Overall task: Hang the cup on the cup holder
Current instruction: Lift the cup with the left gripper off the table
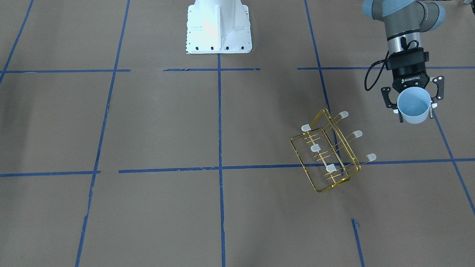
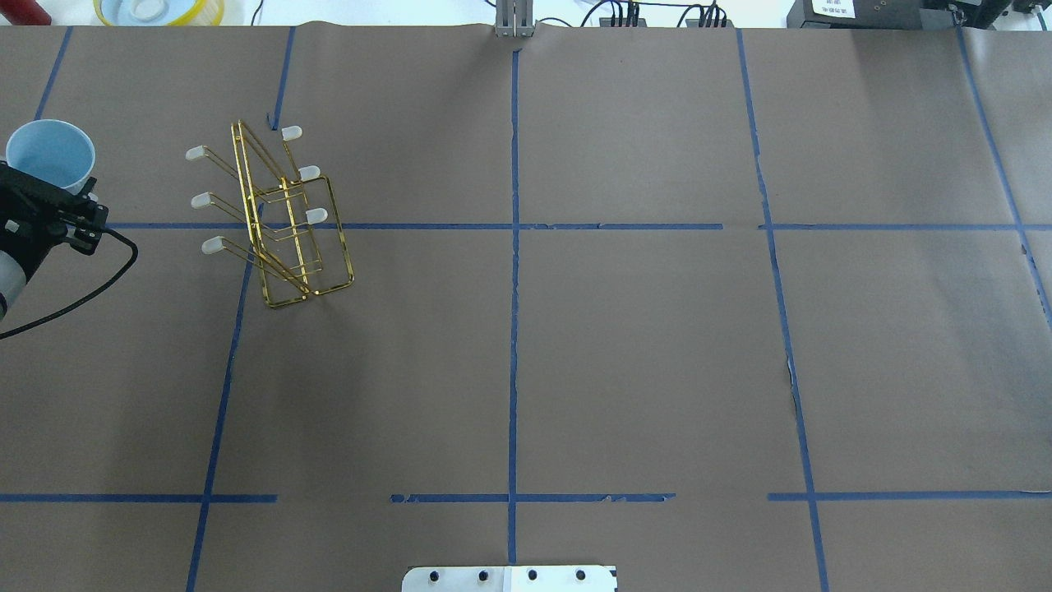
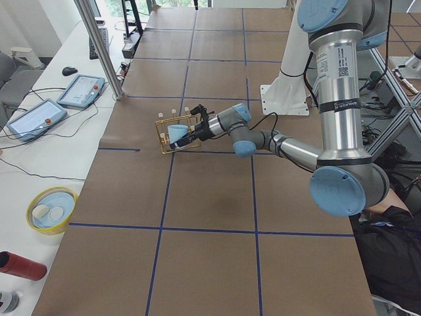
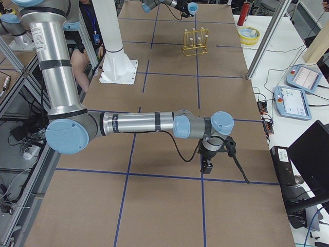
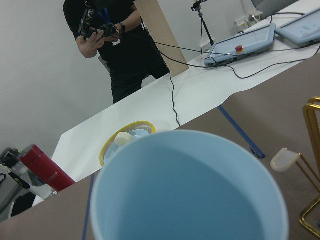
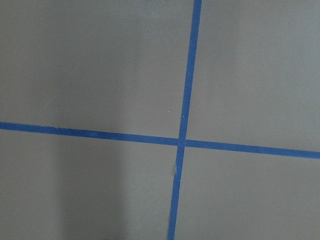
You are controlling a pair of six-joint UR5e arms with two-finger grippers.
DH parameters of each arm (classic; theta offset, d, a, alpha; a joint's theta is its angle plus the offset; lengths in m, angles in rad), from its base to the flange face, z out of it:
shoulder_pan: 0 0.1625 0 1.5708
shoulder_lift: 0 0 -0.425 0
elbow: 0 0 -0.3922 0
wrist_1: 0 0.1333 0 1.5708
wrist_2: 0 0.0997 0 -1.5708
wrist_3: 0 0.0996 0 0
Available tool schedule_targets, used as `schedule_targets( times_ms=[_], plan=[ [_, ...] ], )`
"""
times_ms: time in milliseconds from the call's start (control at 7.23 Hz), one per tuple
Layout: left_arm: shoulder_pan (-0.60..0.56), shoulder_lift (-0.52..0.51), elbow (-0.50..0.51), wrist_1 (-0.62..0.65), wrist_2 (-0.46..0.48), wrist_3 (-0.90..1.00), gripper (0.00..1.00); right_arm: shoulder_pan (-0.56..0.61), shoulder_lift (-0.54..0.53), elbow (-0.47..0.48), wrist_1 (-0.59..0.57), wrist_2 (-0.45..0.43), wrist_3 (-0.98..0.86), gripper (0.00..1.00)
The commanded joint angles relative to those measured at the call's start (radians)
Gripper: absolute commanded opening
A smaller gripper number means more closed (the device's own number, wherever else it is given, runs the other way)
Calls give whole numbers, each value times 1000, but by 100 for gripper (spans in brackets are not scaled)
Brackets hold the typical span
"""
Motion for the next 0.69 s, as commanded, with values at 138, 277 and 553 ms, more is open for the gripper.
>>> schedule_targets(
  times_ms=[138, 277, 553],
  plan=[
    [18, -2, -73, 148, 99, 358, 22, 1, 0, 0, 0, 0, 0, 100],
    [66, -3, -74, 209, 207, 452, 20, 1, 0, 0, 0, 0, 0, 100],
    [172, -7, -81, 418, 465, 463, 18, 1, 0, 0, 0, 0, 0, 100]
  ],
)
